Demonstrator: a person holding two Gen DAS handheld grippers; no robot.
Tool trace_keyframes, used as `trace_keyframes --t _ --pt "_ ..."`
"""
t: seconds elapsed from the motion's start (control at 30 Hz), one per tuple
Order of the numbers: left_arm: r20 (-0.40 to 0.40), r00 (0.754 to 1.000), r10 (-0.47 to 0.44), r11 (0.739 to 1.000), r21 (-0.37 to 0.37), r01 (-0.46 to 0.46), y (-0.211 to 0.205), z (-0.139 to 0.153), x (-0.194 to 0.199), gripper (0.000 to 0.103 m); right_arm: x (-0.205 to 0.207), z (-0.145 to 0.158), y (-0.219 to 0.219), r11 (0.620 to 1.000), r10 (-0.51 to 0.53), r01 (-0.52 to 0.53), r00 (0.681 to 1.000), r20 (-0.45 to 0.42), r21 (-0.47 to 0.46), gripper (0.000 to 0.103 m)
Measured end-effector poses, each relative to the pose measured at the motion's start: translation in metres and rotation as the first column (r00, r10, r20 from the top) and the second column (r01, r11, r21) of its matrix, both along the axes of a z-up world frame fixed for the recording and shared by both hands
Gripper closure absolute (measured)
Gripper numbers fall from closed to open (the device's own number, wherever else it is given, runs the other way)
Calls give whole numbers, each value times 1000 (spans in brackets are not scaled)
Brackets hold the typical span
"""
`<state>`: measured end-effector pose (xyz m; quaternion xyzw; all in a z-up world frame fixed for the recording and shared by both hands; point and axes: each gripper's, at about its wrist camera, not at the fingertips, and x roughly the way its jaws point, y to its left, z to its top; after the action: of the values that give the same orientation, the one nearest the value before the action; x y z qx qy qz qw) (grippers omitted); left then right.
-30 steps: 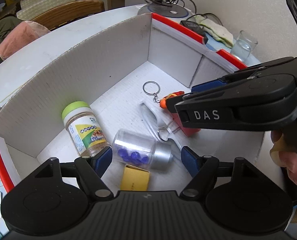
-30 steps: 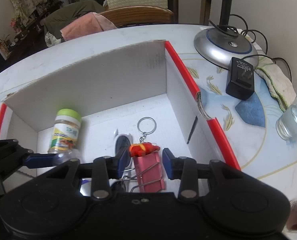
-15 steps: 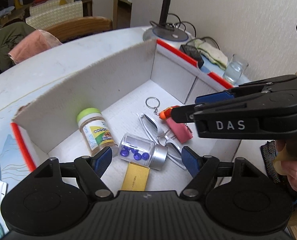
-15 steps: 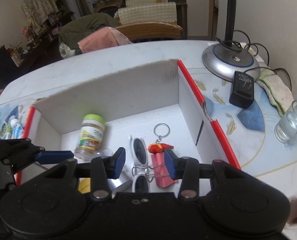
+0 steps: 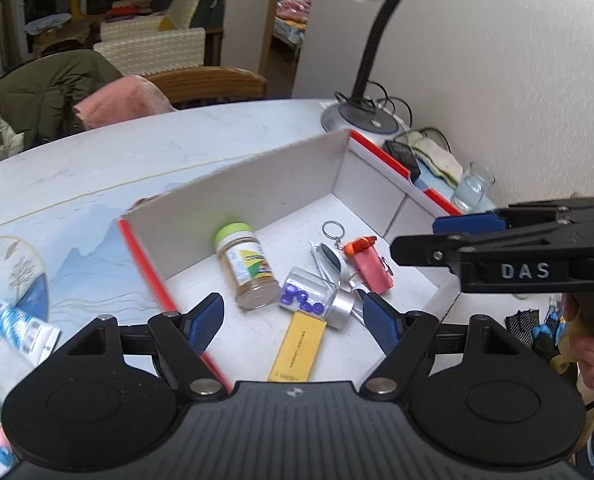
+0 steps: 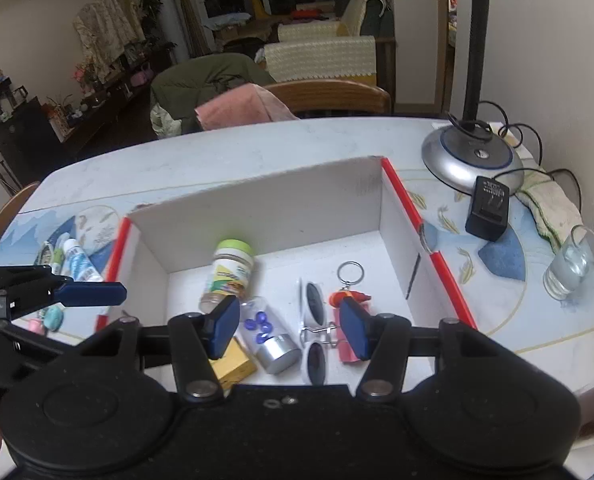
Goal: Organize rigid objects
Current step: 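Withdraw both tools from the shoebox back toward the mat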
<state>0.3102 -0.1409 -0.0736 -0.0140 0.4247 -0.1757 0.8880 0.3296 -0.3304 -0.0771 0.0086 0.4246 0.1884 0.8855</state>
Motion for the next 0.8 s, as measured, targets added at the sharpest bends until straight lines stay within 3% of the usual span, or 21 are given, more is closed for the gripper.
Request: trace_keyframes --t 0.13,0.37,0.53,0.8 --pt "30 999 32 999 -35 -31 21 12 -18 27 -16 11 8 1000 21 -21 999 42 -2 39" --pt "87 994 68 996 -58 -63 62 30 -49 21 -41 28 24 999 29 -31 996 86 23 36" --pt "123 988 94 995 -48 -89 94 36 -65 21 -57 35 45 998 30 -34 995 98 45 35" --pt "152 981 122 992 -33 -118 154 40 -84 17 -81 33 96 995 66 -73 993 101 72 22"
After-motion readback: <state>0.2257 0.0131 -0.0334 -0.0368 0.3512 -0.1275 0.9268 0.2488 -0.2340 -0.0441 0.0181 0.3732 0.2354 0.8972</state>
